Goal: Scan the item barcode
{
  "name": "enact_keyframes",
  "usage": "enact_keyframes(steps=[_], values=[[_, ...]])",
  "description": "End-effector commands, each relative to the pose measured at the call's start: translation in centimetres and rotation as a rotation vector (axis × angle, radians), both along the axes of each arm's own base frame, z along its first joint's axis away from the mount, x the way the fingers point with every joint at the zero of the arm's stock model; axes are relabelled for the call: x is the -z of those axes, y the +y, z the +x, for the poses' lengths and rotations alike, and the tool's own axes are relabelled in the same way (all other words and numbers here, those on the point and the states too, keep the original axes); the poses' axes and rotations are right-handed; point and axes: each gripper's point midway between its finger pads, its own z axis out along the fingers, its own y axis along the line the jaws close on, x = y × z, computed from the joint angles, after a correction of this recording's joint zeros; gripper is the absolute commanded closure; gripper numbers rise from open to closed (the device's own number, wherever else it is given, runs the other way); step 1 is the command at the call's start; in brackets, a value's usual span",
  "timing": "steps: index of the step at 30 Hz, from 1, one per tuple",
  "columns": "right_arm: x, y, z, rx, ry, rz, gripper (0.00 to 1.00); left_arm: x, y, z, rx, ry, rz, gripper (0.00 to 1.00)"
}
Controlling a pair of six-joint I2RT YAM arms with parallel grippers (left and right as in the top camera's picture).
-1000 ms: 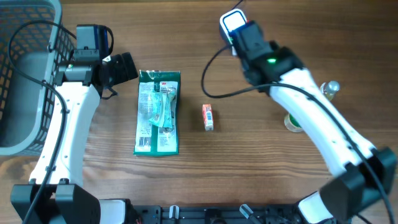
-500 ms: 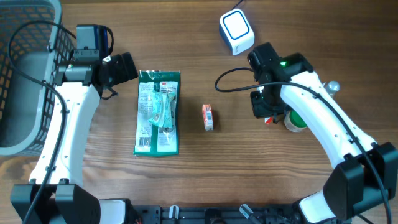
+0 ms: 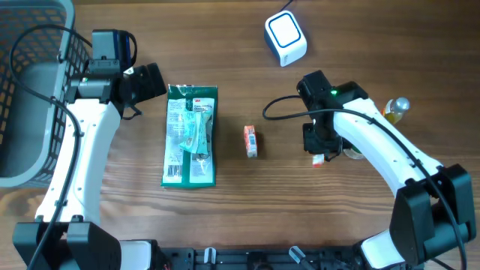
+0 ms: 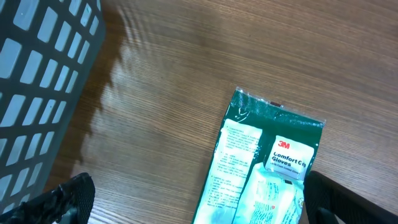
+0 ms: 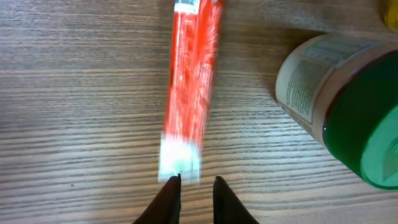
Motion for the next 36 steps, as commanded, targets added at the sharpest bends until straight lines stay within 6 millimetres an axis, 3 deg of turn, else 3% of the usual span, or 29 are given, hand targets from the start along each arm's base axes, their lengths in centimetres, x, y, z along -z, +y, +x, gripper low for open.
enact_keyframes(steps=[1,5,10,14,20,24,36], values=[[0.5,-0.2,0.2,0.011,-0.005,-0.013,0.6,-0.1,0.3,0.1,-0.016,-0.006,0.0,0.0],[0.6,0.4,1.2,0.013,-0.045,0.013,0.6,-0.2,0.3,0.2,-0.016,-0.007,0.0,0.0],[1.2,2.2,1.6,0.018,-0.055,0.111,0.95,-0.1,0.3,0.1,-0.016,-0.006,0.0,0.0],[2.5,2.3,1.9,0.099,-0.091,0.122,0.96,-0.1,0.3,0.1,-0.016,-0.006,0.0,0.0],[4.9,2.6,4.7,0.117,-0.258,0.158,0.96,-0.1,0.3,0.1,-0.016,-0.006,0.0,0.0],[5.9,2.4,4.9,0.118,-0.294,0.154,0.96,-0.1,0.3,0.1,-0.016,-0.006,0.0,0.0],[5.9,1.8,5.1,0.12,-0.311,0.121,0.96,-0.1,0.3,0.1,-0.016,-0.006,0.0,0.0]])
